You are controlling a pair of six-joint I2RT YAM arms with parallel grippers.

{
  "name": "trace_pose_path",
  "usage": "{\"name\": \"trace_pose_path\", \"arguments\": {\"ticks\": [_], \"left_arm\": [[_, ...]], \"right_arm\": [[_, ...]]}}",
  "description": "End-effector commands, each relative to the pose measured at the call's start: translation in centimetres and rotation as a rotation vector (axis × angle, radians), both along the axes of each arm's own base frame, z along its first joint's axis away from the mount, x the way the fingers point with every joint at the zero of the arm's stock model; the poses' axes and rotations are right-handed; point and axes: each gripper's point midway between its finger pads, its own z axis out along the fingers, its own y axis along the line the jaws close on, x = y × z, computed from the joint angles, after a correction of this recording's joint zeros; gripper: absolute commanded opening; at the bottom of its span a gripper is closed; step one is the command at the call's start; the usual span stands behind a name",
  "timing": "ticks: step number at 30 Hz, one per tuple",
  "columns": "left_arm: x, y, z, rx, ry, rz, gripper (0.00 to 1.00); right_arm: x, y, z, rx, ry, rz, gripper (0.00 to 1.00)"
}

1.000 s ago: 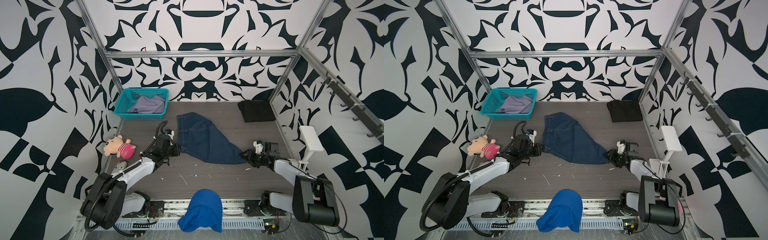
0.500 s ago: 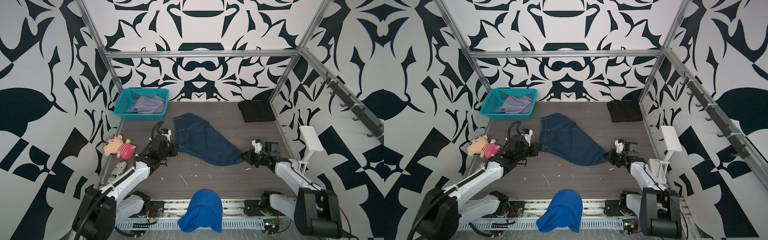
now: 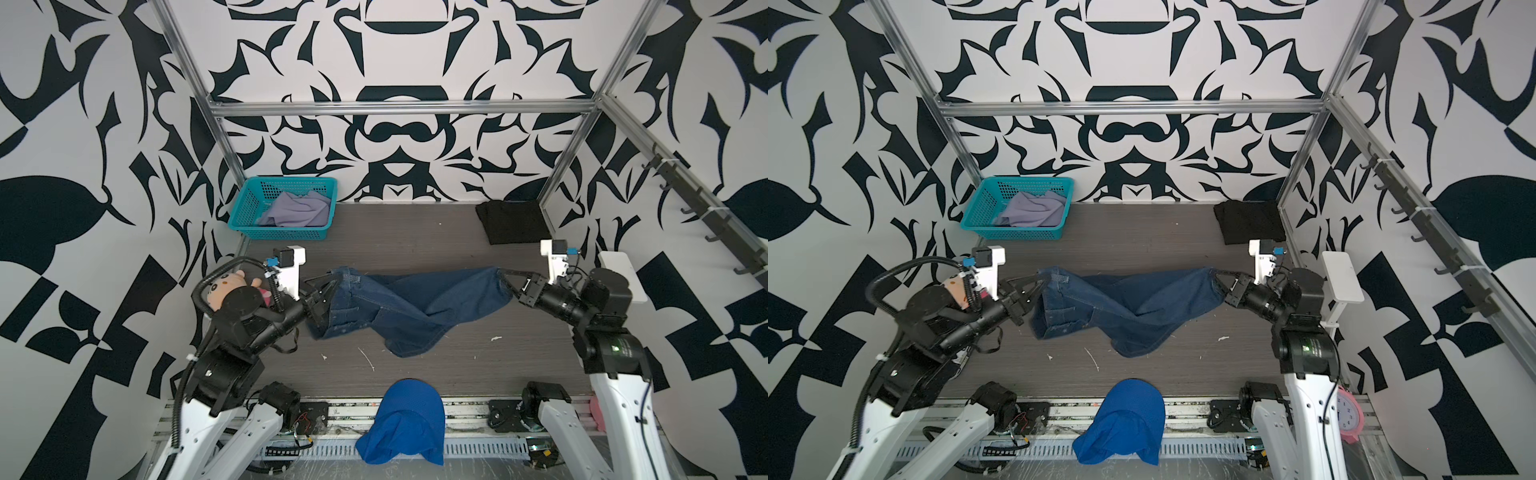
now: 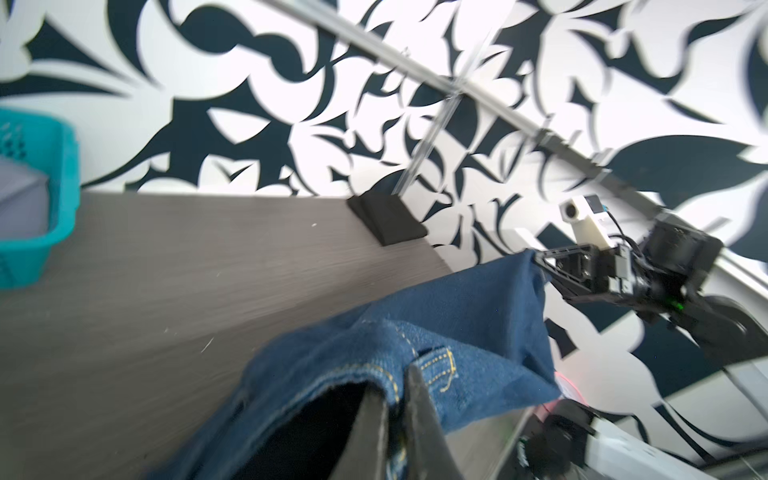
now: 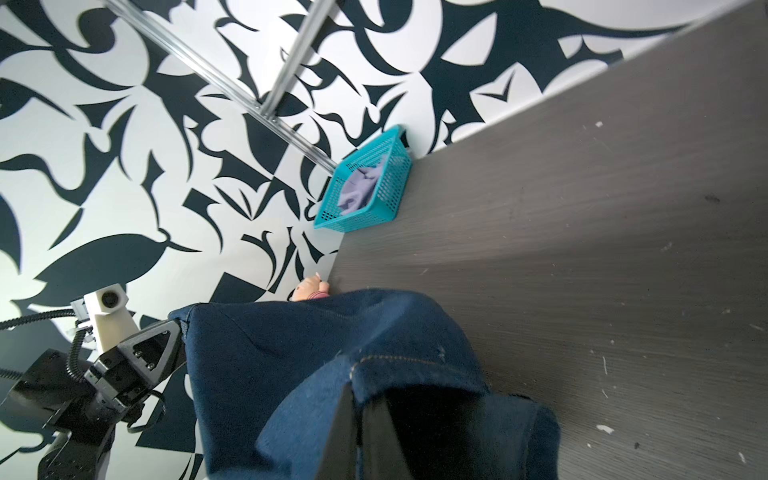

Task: Fold and stack the skirts
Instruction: 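Grasp the denim skirt's nearer edges with both grippers and stretch it apart, then lift the denim skirt with both grippers and lay it flat, buttons up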

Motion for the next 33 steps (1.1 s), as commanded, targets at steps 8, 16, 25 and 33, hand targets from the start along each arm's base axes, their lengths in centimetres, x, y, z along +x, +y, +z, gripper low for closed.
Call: {"name": "trace_pose_path", "arguments": {"ticks": [8,16,25,33], "left_arm": [[-1.9,0.2,8.1,0.027,-0.186,-0.045,0.0],[7.1,0.1,2.6,0.174,-0.112,0.176,0.0],[21.4,3.6,-8.2,0.153,0.072,0.356,0.0],[30.3,5.1,-11.2,0.225,0.155,0.377,0.96]], "right_arm": [[0.0,-2.2,11.1,-0.072,-0.216,-0.178,0.0],[8.3,-4.3,5.7,-0.104,-0.079,-0.256,0.0],[21.0,-4.6,-4.5,-0.094,0.076,-0.243,0.0],[29.6,-3.2,-6.4,-0.019,0.141,-0.197,0.62]]}}
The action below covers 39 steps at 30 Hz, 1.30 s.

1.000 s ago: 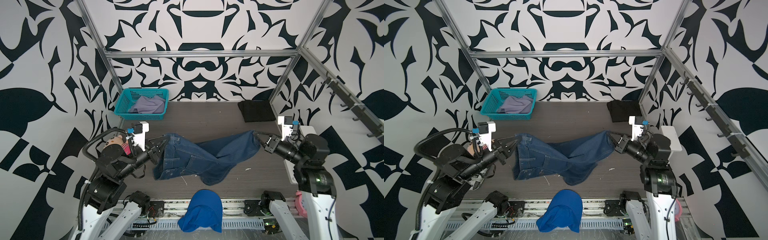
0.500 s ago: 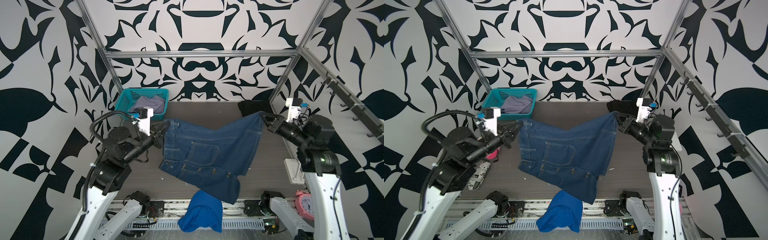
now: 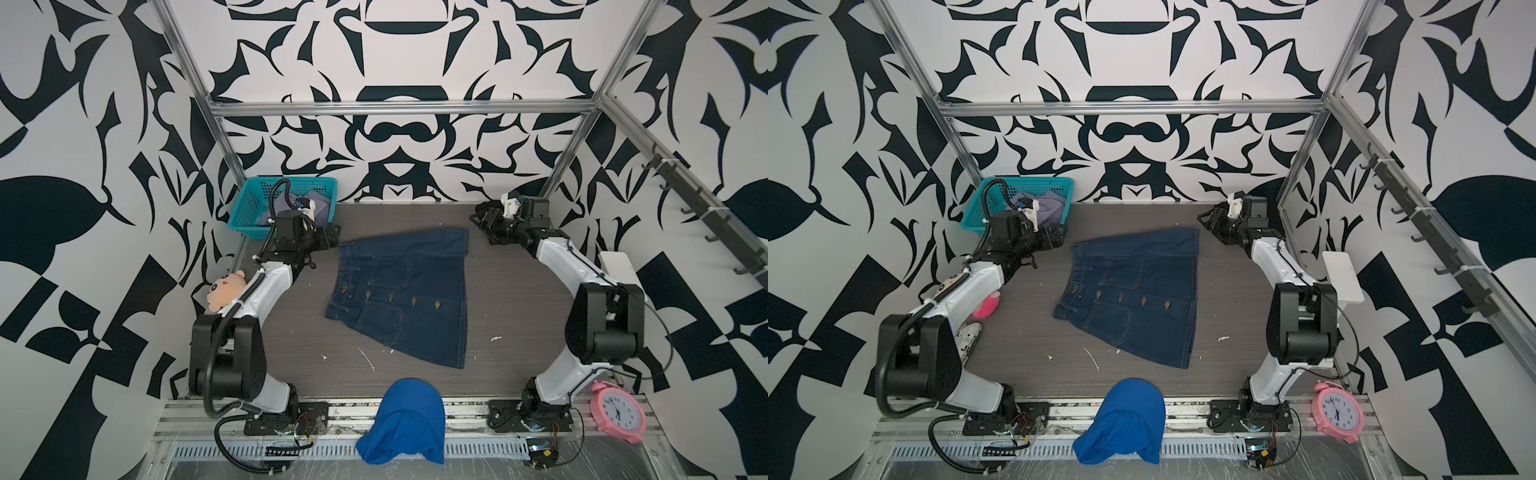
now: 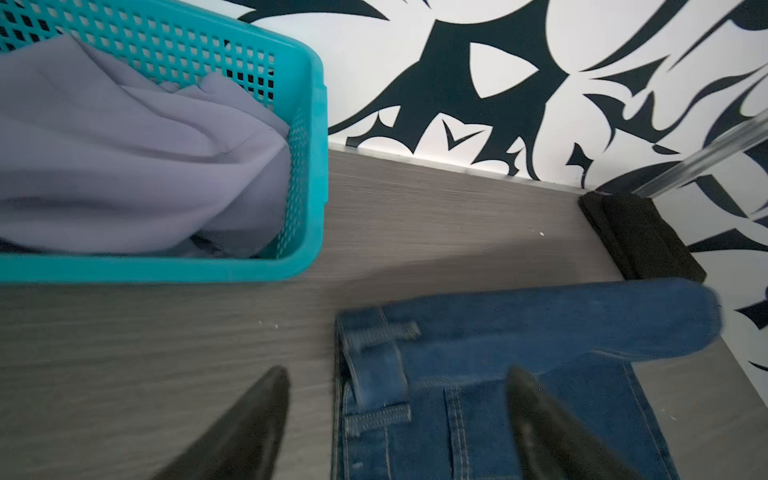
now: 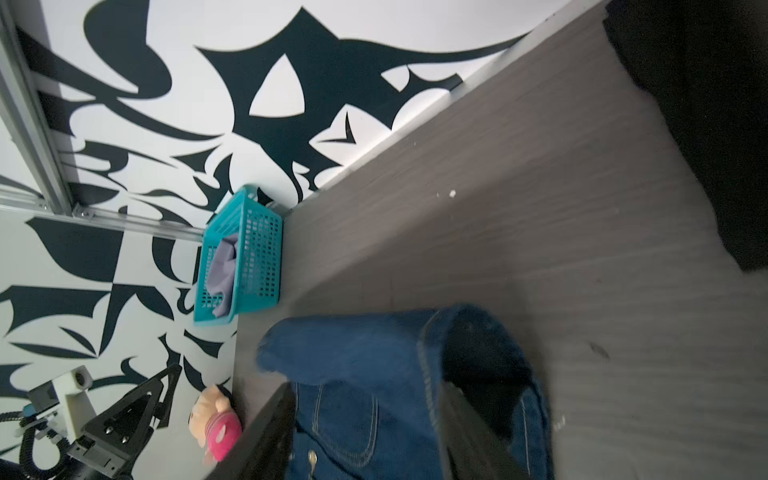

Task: Fold and stack the skirts
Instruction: 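Lift the denim skirt with both grippers and lay it flat, buttons up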

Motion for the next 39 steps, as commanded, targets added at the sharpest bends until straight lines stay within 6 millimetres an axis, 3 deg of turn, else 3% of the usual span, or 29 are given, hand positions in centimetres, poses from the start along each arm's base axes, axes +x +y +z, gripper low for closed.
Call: {"name": "trace_pose_path", "arguments": {"ticks": [1,4,7,11,15,20,24,28,30,32,34,37,39], "left_arm": [[1.0,-1.2,6.2,-0.037,-0.143,-0.056,0.98],[-1.8,-1.6,6.5,-0.073,-0.137,-0.079,0.97],[-5.8,-1.9,4.8,-0.101,-0.076,-0.078,0.94],[-11.1,-1.9,1.1,-0.083,0.083,-0.049,0.92],[-14.9,0.1,-3.7,-0.044,0.291,0.057,0.92],[-18.7,1.1,-8.8,-0.065,0.485,0.138,0.88],[-20.5,0.9,-11.9,-0.095,0.571,0.143,0.87],[-20.7,0.9,-14.0,-0.074,0.608,0.138,0.86],[-20.2,0.5,-14.4,-0.078,0.602,0.114,0.7],[-19.5,0.2,-14.6,-0.087,0.586,0.1,0.68],[-19.0,-0.2,-14.7,-0.093,0.572,0.083,0.6],[-18.2,-0.7,-14.6,-0.108,0.548,0.06,0.36],[-17.6,-0.9,-14.6,-0.119,0.526,0.053,0.29]], "right_arm": [[1.2,-0.2,7.8,0.028,-0.205,-0.009,0.62],[-1.7,-0.1,7.9,0.014,-0.195,-0.01,0.62],[-6.5,0.2,6.4,-0.011,-0.155,-0.012,0.61],[-13.3,1.1,2.5,-0.113,-0.083,-0.024,0.6],[-18.9,2.3,-2.4,-0.234,0.039,0.042,0.6],[-24.8,3.3,-8.2,-0.288,0.265,0.115,0.59],[-28.8,4.0,-11.9,-0.308,0.406,0.152,0.59],[-30.7,4.8,-14.6,-0.317,0.486,0.201,0.6],[-30.7,5.5,-15.5,-0.309,0.496,0.237,0.58],[-30.1,5.9,-16.4,-0.305,0.495,0.242,0.54],[-29.2,6.6,-16.8,-0.287,0.478,0.253,0.46],[-27.6,7.6,-16.8,-0.261,0.441,0.266,0.34],[-26.5,7.8,-16.7,-0.259,0.415,0.258,0.17]]}}
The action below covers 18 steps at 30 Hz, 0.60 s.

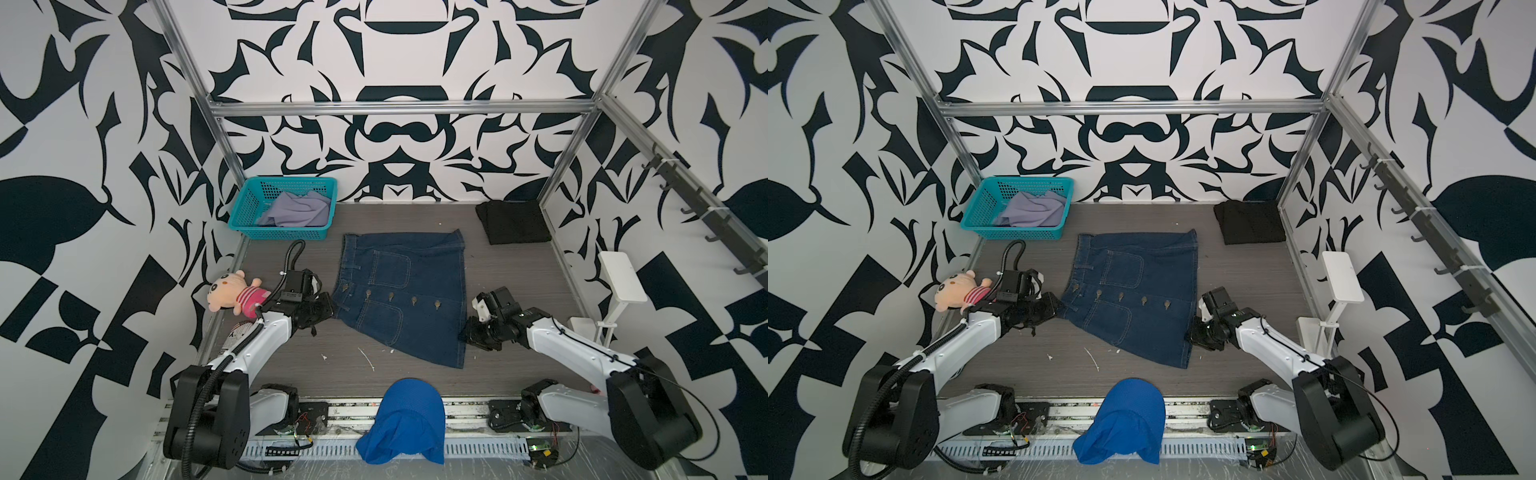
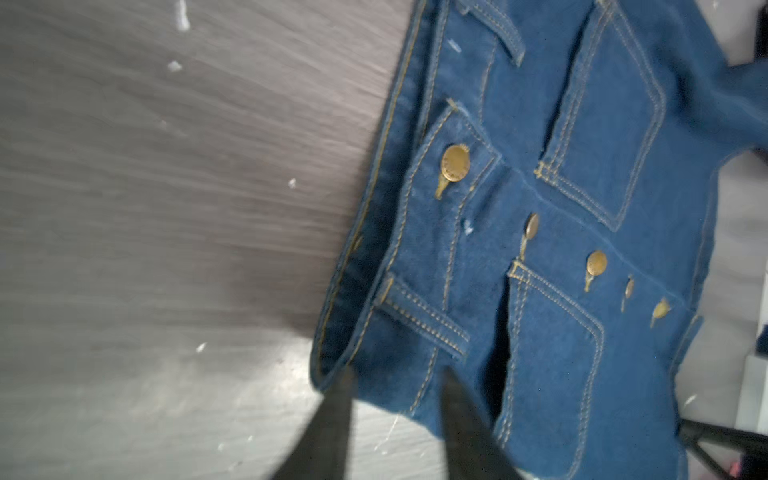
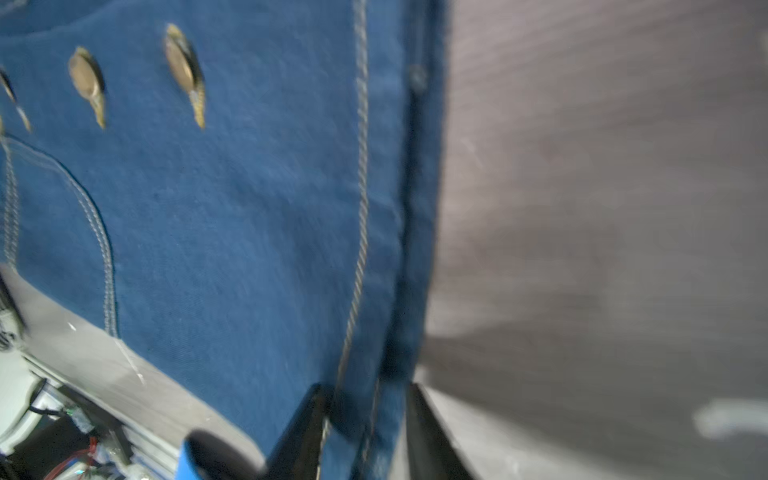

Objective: Fold and stack the skirts

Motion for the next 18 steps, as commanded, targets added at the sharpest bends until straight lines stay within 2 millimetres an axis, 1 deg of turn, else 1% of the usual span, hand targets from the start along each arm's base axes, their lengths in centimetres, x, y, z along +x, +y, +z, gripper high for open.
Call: {"name": "trace_pose_path", "arguments": {"ticks": [1,2,3,4,7,9,11,14,15,16,18], "left_arm": [[1.3,-0.8,0.3,-0.042,-0.058,-0.016,0.21],[1.5,-0.9,0.4,-0.047,-0.062,-0.021,0.09],[1.7,-1.0,0.6,-0.046,-0.062,-0.026,0.02],[1.9,-1.1,0.8,-0.048,-0.063,-0.032,0.0],[2.5,-1.1,2.6,-0.041,-0.102,-0.039,0.0],[3.1,-1.0,4.5,-0.035,-0.151,-0.036,0.0],[3.9,-1.0,7.2,-0.033,-0.223,-0.035,0.0],[5.4,-1.1,11.2,-0.037,-0.319,-0.039,0.0],[5.7,-1.3,12.1,-0.041,-0.335,-0.047,0.0],[6.1,-1.5,12.6,-0.039,-0.335,-0.056,0.0],[6.4,-1.5,12.1,-0.011,-0.302,-0.078,0.0]], "right_arm": [[3.3,1.5,1.6,0.05,-0.125,0.017,0.08],[3.7,1.6,1.7,0.047,-0.134,0.023,0.0],[4.2,1.6,2.1,0.045,-0.144,0.026,0.0],[4.5,1.6,2.4,0.043,-0.155,0.029,0.0],[6.1,0.8,4.6,0.035,-0.223,0.012,0.0],[7.3,-0.2,6.4,0.046,-0.27,-0.014,0.0],[9.2,-1.4,9.0,0.069,-0.338,-0.05,0.0],[11.7,-2.4,12.8,0.09,-0.433,-0.066,0.0],[12.3,-2.5,13.5,0.086,-0.44,-0.065,0.0],[12.8,-2.5,14.0,0.083,-0.446,-0.057,0.0],[13.3,-2.5,13.8,0.078,-0.442,-0.051,0.0]]}}
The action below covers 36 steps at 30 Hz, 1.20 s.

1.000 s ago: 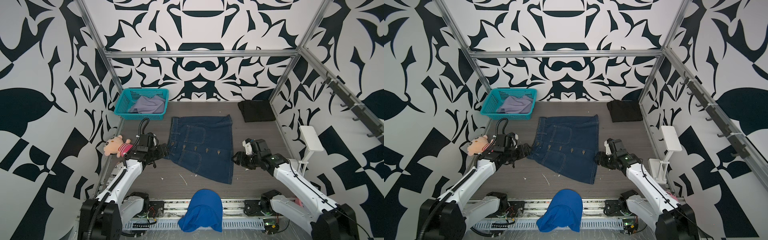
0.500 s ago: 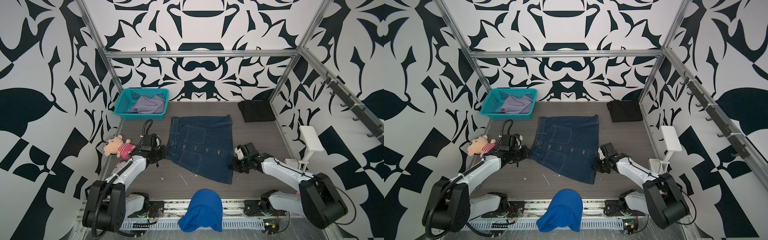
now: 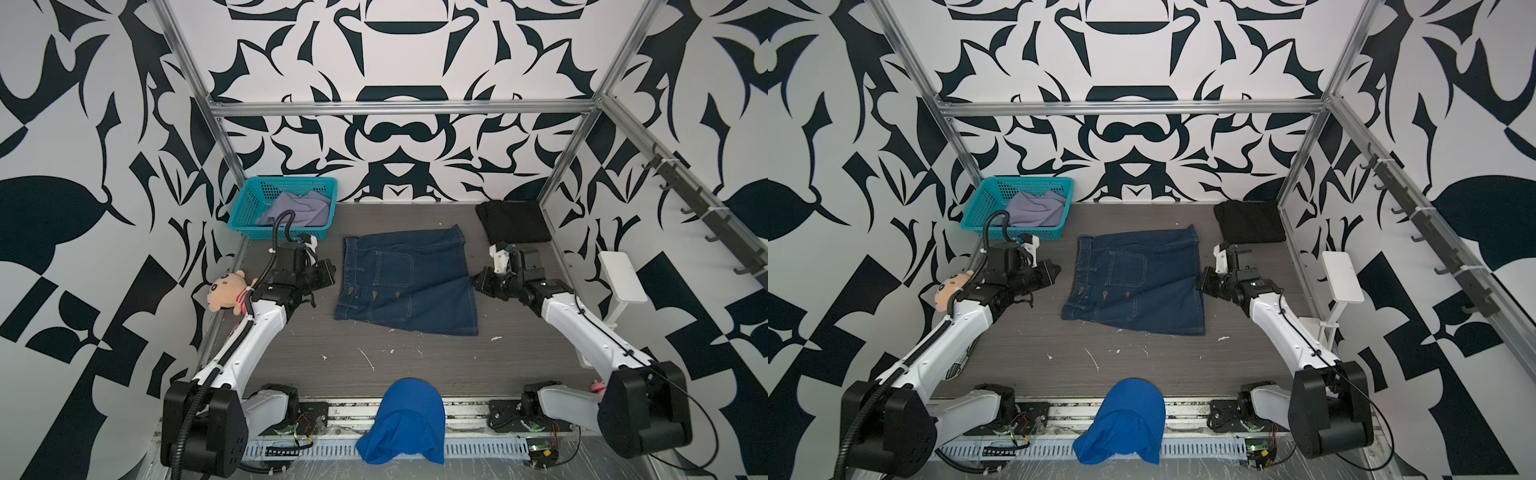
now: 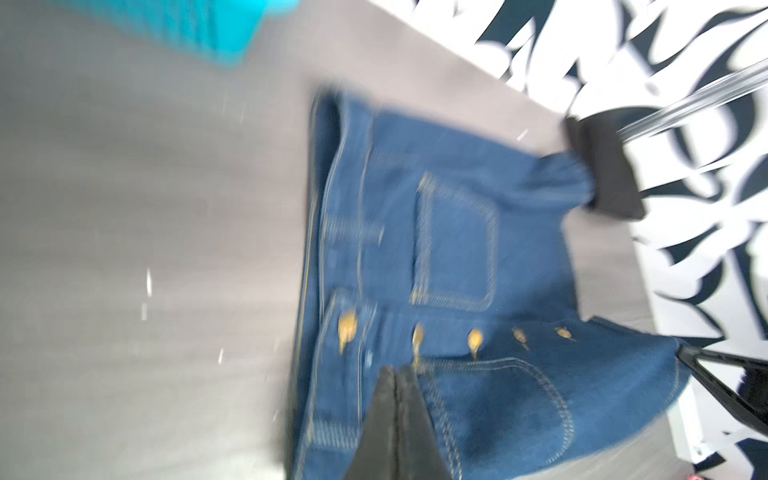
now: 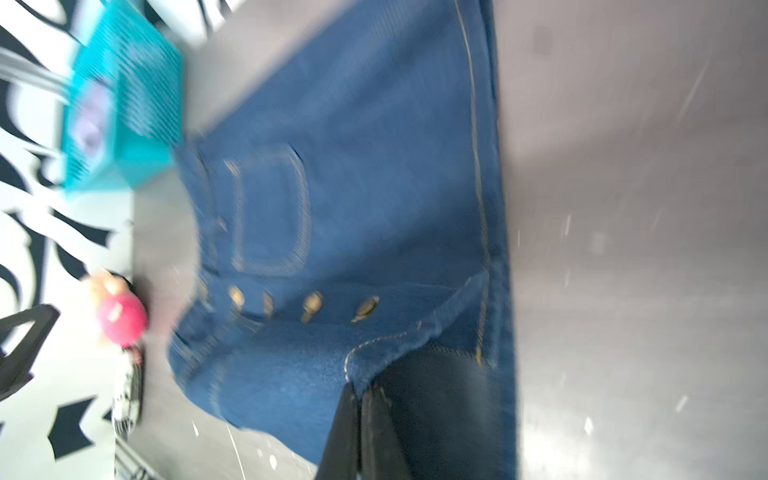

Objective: Fold and stack the skirts

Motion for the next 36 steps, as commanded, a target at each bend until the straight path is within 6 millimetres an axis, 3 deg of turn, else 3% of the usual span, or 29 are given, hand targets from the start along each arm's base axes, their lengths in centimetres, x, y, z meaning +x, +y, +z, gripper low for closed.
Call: {"name": "trace_pose_path", "arguments": {"ticks": [1,5,6,10,13,19,24,30,36], "left_arm": [[0.0,0.3,-1.6,0.058,0.073,-0.019,0.05],[-0.9,-0.2,-5.4,0.035,0.159,-0.04,0.57],[-1.2,-0.3,-7.5,0.025,0.209,-0.038,0.64],[-1.7,-0.4,-11.1,0.008,0.276,-0.025,0.62],[-0.8,-0.6,-11.9,0.014,0.283,-0.029,0.61],[2.9,-1.7,-11.3,0.01,0.239,-0.068,0.54],[4.9,-2.3,-12.8,0.015,0.266,-0.089,0.47],[5.5,-3.2,-14.4,-0.024,0.292,-0.103,0.42],[5.6,-3.8,-15.1,-0.052,0.303,-0.116,0.23]], "right_arm": [[0.7,0.3,0.3,-0.013,-0.014,0.043,0.0],[-0.3,-0.1,-3.7,-0.028,0.079,0.023,0.0],[-0.8,-0.3,-4.8,-0.033,0.11,0.022,0.0],[-3.0,-0.7,-8.9,-0.057,0.243,0.021,0.0],[-3.5,-1.2,-9.9,-0.099,0.289,0.029,0.18],[-0.3,-2.7,-6.9,-0.174,0.18,-0.013,0.38],[3.0,-4.5,-5.2,-0.17,0.113,-0.084,0.44],[5.2,-3.3,-6.6,-0.105,0.135,-0.051,0.46],[6.3,-2.7,-9.1,-0.075,0.181,-0.04,0.46]]}}
